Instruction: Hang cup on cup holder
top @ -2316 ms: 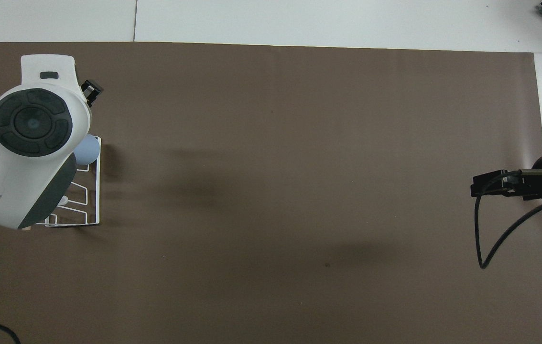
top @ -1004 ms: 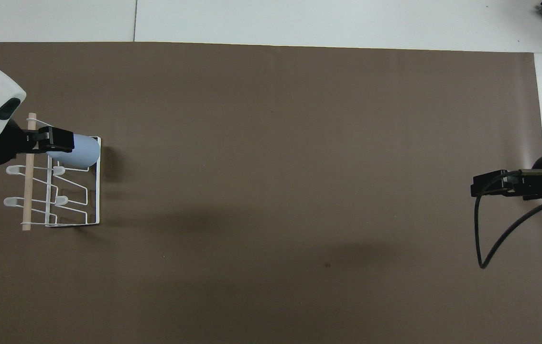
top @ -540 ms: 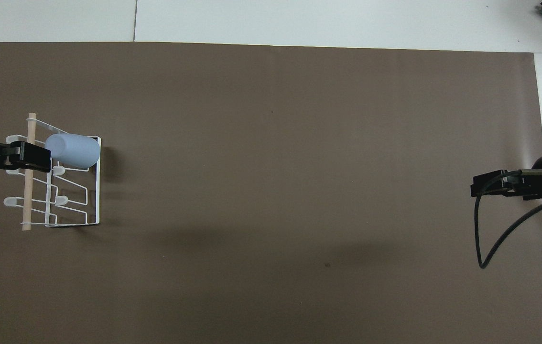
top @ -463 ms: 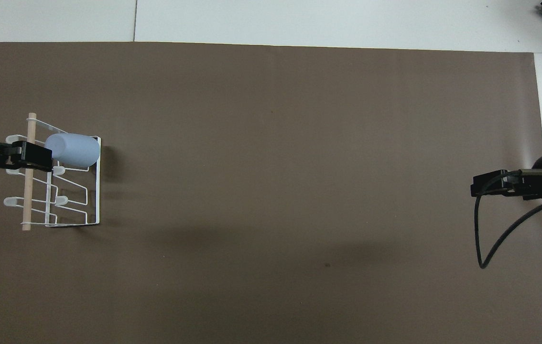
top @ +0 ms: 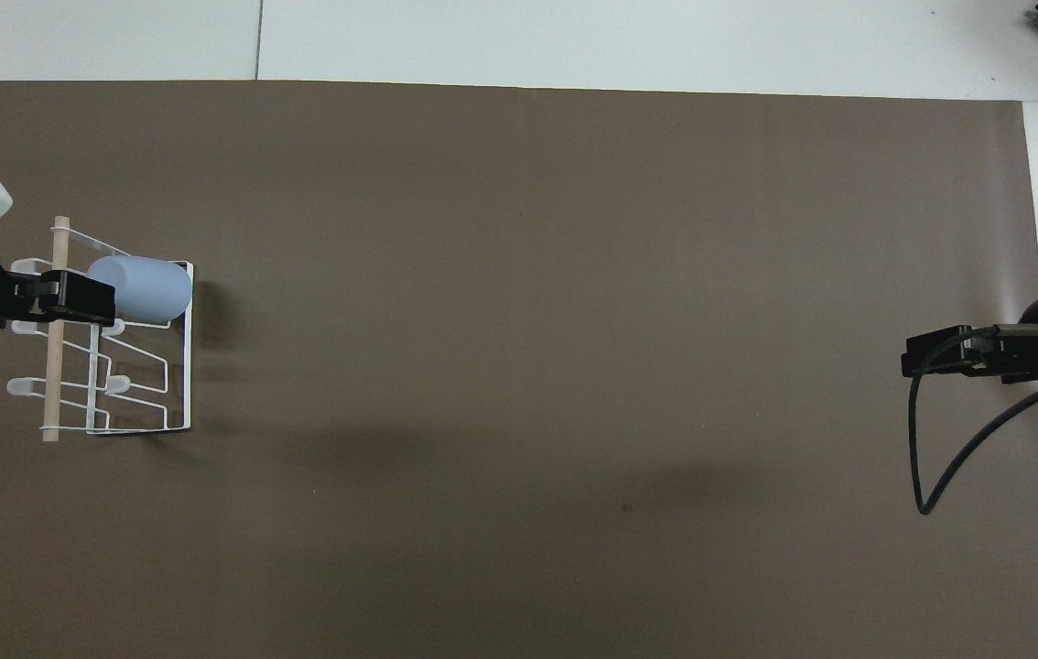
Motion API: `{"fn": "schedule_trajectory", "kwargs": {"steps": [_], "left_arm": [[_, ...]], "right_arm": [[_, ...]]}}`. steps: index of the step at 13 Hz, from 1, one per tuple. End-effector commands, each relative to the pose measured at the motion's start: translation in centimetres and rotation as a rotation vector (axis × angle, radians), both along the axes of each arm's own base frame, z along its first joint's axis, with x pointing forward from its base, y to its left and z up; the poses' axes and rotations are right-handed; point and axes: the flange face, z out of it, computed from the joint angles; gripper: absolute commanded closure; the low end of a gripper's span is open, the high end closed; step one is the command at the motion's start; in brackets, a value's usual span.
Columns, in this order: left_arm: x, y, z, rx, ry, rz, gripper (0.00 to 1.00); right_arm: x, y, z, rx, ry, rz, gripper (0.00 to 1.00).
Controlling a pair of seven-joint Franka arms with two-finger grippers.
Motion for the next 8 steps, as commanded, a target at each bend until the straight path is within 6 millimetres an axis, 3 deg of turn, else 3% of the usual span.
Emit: {"fn": "schedule_trajectory", "kwargs": {"steps": [1, 4, 8], "left_arm": [[-0.7, 1.0, 2.3, -0.06, -0.006, -0.068, 0.0], [-0.8, 1.2, 3.6, -0.051, 0.0, -0.084, 0.0], [-0.9, 1.4, 2.1, -0.079, -0.011, -0.065, 0.0]], "right_arm": [[-0.3, -0.3, 0.3, -0.003, -0.01, 0.003, 0.0], [-0.3, -0.3, 0.3, -0.003, -0.01, 0.003, 0.0], [-0.3, -0.3, 0.3, -0.003, -0.01, 0.003, 0.0]]}}
